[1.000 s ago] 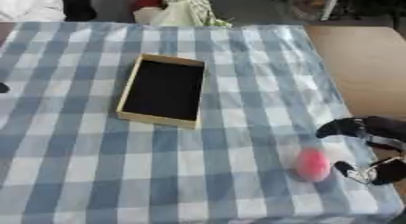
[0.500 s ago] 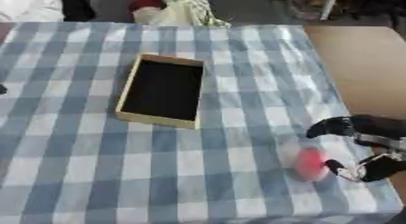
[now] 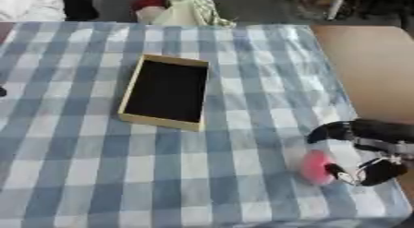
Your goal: Pick up objects on the table and place them in the box.
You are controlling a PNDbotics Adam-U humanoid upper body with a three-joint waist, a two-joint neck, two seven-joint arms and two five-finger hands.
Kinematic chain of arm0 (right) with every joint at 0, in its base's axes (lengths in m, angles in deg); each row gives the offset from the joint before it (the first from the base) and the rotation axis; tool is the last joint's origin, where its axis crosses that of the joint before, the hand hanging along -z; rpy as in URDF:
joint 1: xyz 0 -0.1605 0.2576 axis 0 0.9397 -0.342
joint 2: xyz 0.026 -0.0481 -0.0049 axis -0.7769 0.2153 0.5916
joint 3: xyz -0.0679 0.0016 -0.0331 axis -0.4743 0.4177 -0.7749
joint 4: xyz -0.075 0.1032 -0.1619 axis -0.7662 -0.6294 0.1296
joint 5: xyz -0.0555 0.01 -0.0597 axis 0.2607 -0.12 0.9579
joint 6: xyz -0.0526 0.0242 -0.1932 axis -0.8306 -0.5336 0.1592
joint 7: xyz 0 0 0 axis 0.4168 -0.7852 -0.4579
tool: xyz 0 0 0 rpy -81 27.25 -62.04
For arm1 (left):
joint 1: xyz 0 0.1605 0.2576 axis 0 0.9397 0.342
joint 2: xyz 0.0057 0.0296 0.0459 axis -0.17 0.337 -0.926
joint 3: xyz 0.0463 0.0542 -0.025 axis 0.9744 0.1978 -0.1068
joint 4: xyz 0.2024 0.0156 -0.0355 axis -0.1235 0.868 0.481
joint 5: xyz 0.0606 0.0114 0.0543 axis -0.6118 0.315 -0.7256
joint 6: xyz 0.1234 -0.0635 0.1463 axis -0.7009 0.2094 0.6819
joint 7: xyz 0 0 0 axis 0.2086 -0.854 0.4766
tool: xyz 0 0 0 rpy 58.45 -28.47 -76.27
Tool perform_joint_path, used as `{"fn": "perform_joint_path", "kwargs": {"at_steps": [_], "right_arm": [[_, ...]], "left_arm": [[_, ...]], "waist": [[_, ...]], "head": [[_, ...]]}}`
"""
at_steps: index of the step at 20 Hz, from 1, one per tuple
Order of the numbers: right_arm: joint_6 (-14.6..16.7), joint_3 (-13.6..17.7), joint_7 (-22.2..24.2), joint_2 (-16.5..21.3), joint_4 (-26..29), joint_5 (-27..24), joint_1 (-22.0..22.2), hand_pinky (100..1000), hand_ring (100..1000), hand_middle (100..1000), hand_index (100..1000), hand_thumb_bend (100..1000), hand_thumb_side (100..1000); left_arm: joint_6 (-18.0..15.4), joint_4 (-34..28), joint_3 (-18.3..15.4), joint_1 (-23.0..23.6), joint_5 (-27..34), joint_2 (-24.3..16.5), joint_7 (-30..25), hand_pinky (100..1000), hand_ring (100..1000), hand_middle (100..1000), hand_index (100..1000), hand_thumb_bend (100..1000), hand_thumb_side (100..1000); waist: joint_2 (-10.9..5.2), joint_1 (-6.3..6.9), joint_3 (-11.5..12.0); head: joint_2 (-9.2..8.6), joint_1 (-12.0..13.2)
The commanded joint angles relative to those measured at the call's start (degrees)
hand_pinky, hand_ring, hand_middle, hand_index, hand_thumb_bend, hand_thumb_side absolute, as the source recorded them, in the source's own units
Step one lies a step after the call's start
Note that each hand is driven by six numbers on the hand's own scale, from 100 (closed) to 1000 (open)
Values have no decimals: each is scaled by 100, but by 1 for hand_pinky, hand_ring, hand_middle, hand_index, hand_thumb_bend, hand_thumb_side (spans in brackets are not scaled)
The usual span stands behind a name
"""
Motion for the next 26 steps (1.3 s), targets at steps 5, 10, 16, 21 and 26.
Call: {"fn": "perform_joint_path", "kwargs": {"at_steps": [5,10,16,21,26], "right_arm": [[226,-3,468,134,-10,-69,-57,873,873,852,896,104,408],[239,53,429,178,6,-27,-50,867,843,755,837,104,390],[271,17,407,170,-1,-54,-79,832,759,625,750,100,333],[273,12,408,165,-3,-110,-93,805,675,554,704,100,225],[210,71,219,145,-5,-129,-94,765,566,428,598,100,163]], "left_arm": [[-4,-110,4,-42,2,-59,-37,675,851,719,734,100,600],[5,-110,8,-43,4,-57,-44,675,851,719,733,100,600],[-6,-110,5,-58,14,-56,-48,675,852,719,734,100,600],[-3,-110,6,-63,18,-50,-49,675,852,718,733,100,600],[5,-110,-2,-51,7,-47,-44,674,852,718,733,100,600]], "waist": [[-50,8,9],[-50,4,0],[-38,15,10],[-40,13,9],[-41,10,6]], "head": [[49,-19],[54,-12],[71,-8],[79,-13],[87,-8]]}}
